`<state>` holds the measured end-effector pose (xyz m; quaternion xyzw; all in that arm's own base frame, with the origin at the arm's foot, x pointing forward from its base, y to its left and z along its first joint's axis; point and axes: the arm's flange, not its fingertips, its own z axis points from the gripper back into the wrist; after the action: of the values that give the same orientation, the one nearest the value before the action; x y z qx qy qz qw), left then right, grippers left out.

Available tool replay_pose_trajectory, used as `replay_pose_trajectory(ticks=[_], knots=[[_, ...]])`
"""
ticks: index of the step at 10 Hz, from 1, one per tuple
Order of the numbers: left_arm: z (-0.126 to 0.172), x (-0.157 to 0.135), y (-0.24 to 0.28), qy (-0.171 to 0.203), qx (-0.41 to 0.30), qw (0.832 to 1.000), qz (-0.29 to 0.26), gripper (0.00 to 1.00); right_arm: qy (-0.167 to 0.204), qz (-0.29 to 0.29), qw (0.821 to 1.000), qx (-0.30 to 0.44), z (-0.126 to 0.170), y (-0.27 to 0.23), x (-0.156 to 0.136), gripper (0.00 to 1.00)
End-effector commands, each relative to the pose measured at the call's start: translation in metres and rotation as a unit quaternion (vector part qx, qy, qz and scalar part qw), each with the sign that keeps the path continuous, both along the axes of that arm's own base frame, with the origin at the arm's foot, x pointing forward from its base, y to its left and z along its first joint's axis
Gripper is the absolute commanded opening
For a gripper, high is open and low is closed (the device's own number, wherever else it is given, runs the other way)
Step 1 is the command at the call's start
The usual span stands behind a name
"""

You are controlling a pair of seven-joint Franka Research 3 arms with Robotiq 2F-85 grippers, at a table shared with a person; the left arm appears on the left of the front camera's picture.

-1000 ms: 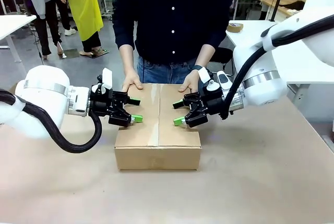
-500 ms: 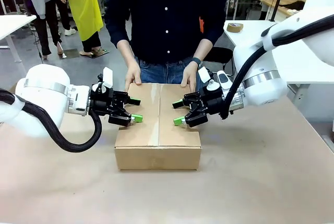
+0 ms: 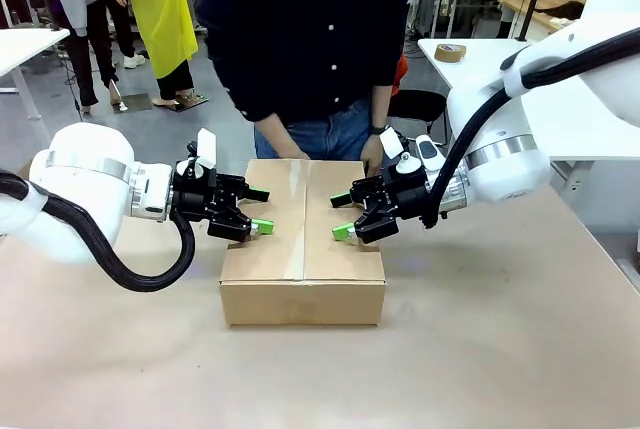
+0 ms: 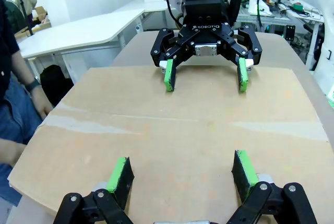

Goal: Pack the gift set into the box.
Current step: Press and hold the closed box until the human finishes sealing it.

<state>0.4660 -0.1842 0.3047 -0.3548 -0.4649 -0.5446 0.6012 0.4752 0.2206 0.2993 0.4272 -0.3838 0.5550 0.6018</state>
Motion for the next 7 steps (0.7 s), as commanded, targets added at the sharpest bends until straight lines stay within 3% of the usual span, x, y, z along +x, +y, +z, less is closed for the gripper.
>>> replay_pose_trajectory(ticks=[1,7], knots=[[-0.0026,-0.0012,0.0008,-0.012,-0.004,1.0,0.004,1.0,-0.001,-0.001,1.0,-0.005,-0.0021,-0.0001,-0.0012,1.0],[-0.0026,-0.0012,0.0008,-0.012,-0.004,1.0,0.004,1.0,-0.001,-0.001,1.0,-0.005,-0.0021,-0.0001,-0.0012,1.0]])
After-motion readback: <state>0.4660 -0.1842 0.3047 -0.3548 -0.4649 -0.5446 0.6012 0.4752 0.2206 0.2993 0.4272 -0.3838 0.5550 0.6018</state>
